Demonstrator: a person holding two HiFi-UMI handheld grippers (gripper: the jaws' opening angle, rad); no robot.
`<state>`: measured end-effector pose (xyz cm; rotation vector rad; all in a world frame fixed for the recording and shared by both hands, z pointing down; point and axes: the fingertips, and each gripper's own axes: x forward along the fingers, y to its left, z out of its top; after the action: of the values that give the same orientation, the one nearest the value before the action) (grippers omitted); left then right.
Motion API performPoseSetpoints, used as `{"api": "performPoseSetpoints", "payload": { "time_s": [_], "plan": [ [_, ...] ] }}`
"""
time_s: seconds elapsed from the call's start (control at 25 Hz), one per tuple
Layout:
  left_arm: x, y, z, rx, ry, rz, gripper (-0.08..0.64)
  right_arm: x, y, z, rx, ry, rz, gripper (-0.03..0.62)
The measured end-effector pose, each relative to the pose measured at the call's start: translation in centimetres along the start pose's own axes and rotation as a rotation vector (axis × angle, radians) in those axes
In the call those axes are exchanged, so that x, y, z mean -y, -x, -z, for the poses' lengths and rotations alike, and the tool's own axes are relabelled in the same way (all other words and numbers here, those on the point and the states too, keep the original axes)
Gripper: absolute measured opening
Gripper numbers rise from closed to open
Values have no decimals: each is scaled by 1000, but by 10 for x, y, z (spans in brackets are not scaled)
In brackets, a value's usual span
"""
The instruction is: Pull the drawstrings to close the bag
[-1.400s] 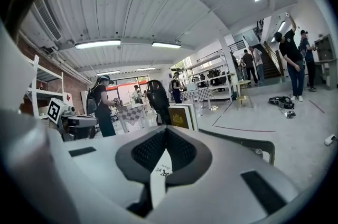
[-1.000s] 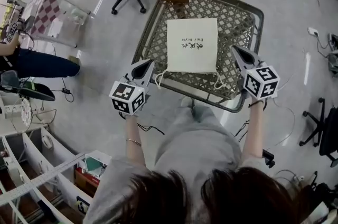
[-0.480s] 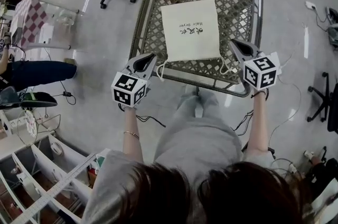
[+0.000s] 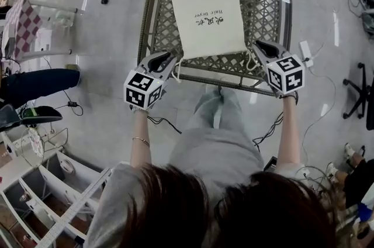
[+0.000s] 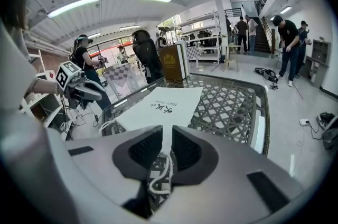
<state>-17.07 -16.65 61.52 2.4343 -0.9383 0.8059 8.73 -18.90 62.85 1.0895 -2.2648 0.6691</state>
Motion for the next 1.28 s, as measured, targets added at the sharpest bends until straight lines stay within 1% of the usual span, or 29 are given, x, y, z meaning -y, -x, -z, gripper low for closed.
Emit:
{"api": "performPoseSetpoints", "payload": {
  "time_s": [0.04,0.24,0.32,0.48,0.56,0.68,0.8,0.96,1.16,1.28],
  "plan": [
    [-1,-3,3,-9,0,5,87,1,-3,4,-11,-4,0,75],
    [-1,-18,16,-66,4,24,99,4,-13,24,-89,-6,-18,115],
    [0,-22,23,-95,7,30,115,4,-17,32,-130,4,-32,129],
    [1,-34,39,-164,-14,46,131,4,-27,46,-189,25,-55,152],
    [1,-39,46,-185,-7,50,139,3,-31,53,-221,37,-66,165],
    [2,-48,57,-228,-8,67,151,2,-37,62,-256,46,-83,174],
    [4,-56,68,-283,-24,88,160,0,-42,67,-284,49,-96,187],
    [6,-65,78,-332,-46,102,161,-4,-49,75,-326,78,-111,190],
    [6,-72,86,-364,-75,86,158,-5,-56,86,-371,120,-92,189],
    [6,-74,90,-383,-101,67,138,-4,-58,90,-387,135,-75,179]
  ]
}}
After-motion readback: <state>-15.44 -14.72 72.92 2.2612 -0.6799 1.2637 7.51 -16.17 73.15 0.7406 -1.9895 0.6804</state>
